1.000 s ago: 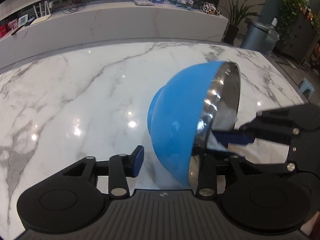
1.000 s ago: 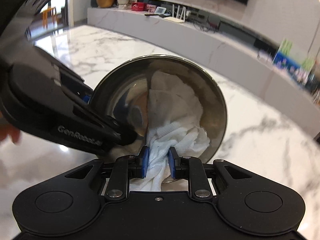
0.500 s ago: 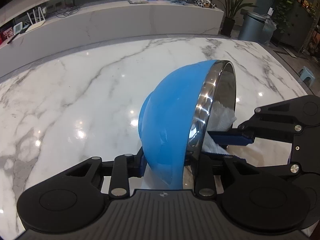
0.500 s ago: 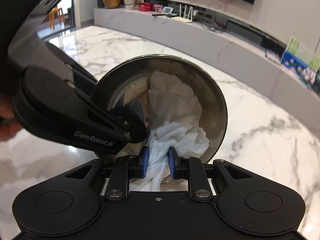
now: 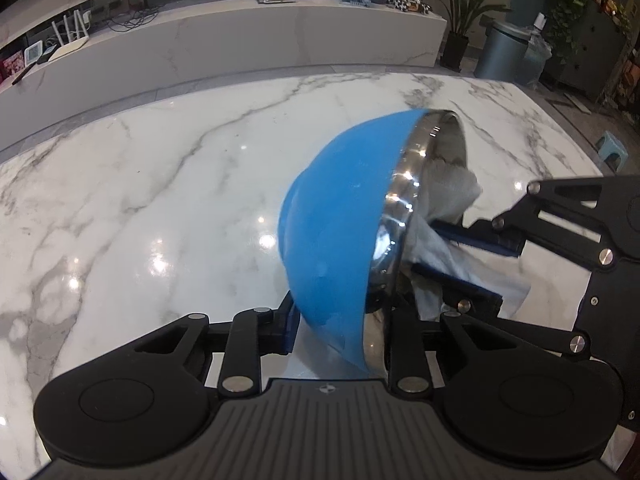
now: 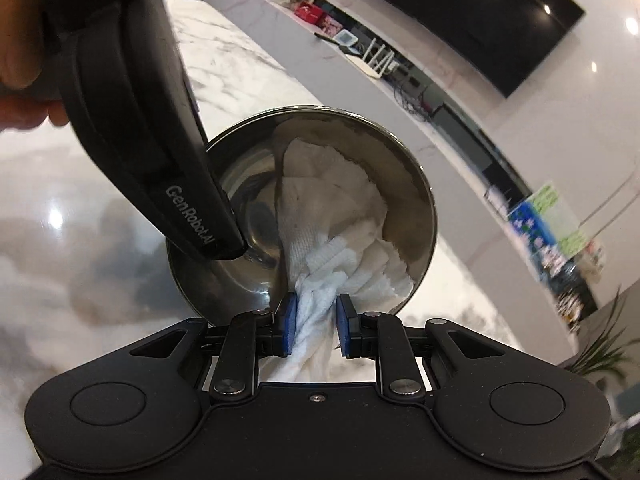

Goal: Clean bowl

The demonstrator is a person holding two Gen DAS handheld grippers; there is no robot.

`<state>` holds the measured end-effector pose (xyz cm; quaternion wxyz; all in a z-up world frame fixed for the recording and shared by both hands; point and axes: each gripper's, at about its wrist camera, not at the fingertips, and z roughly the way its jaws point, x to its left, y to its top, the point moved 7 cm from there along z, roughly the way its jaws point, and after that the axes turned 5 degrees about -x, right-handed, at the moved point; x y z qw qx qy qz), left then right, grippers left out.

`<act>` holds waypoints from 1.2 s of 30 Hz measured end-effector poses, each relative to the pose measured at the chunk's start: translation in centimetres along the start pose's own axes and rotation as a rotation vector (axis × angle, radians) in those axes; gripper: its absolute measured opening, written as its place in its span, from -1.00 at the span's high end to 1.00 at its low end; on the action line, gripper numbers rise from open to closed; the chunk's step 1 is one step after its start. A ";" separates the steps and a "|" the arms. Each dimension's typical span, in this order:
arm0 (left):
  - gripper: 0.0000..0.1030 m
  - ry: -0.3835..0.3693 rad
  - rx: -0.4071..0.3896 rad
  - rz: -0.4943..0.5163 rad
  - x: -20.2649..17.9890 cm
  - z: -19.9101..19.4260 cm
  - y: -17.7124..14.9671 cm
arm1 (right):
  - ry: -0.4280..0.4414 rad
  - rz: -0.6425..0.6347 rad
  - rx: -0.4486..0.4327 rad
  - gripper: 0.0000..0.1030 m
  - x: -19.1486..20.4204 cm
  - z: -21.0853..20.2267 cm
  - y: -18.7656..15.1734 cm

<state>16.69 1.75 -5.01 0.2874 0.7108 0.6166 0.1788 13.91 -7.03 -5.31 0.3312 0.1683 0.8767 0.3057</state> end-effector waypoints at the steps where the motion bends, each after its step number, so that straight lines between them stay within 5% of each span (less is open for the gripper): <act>1: 0.47 0.003 -0.003 -0.003 0.1 0.0 0.0 | 0.016 0.036 0.005 0.65 -0.3 0.1 0.0; 9: 0.29 0.014 -0.005 0.003 -0.5 0.1 -0.2 | 0.139 0.279 0.045 0.64 -1.7 0.5 -0.2; 16: 0.30 0.048 -0.026 0.020 -0.6 -0.2 -0.1 | 0.271 0.526 0.063 0.64 -3.1 1.1 -0.3; 19: 0.46 0.041 -0.031 0.017 -0.5 -0.3 0.1 | 0.301 0.584 0.066 0.64 -3.6 1.2 -0.4; 23: 0.65 0.013 -0.024 0.025 -0.7 -0.2 0.2 | 0.288 0.552 0.064 0.64 -3.5 1.3 0.0; 27: 0.65 0.011 -0.018 0.015 -0.5 0.0 0.2 | 0.247 0.484 0.062 0.65 -2.9 0.5 -0.1; 36: 0.63 0.009 -0.018 -0.036 0.5 0.2 0.4 | 0.003 0.136 0.033 0.66 -1.4 -0.9 0.1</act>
